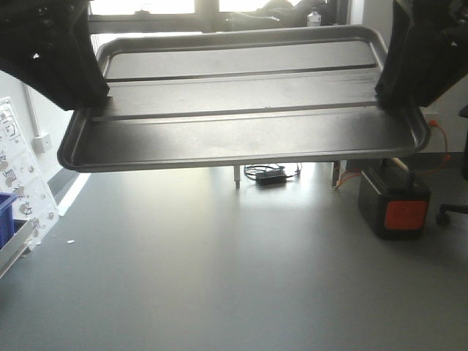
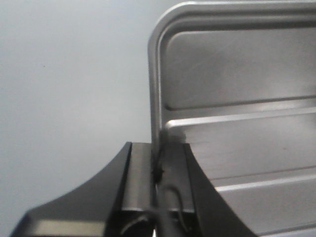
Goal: Grab silver tray and stack on right shelf
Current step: 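Hold the tray level with both grippers while the base drives to another shelf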
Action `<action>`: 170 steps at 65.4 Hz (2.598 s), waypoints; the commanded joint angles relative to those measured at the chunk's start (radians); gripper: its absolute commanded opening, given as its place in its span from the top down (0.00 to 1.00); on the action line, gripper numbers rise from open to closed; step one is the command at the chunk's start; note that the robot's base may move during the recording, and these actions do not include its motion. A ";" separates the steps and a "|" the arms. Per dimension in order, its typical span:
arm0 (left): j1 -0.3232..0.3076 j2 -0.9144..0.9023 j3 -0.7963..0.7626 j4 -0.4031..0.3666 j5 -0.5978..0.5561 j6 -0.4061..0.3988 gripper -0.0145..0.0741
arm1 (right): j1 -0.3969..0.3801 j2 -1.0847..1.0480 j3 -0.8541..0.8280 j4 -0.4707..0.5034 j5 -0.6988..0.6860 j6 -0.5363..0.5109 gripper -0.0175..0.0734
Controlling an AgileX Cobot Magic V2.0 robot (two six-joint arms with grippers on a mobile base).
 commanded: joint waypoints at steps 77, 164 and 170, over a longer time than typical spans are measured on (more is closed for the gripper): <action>-0.007 -0.030 -0.026 0.027 -0.037 0.007 0.95 | -0.001 -0.027 -0.028 -0.032 -0.037 -0.019 0.75; -0.007 -0.030 -0.026 0.027 -0.037 0.007 0.95 | -0.001 -0.027 -0.028 -0.032 -0.034 -0.019 0.75; -0.007 -0.030 -0.026 0.027 -0.037 0.007 0.95 | -0.001 -0.027 -0.028 -0.032 -0.034 -0.019 0.75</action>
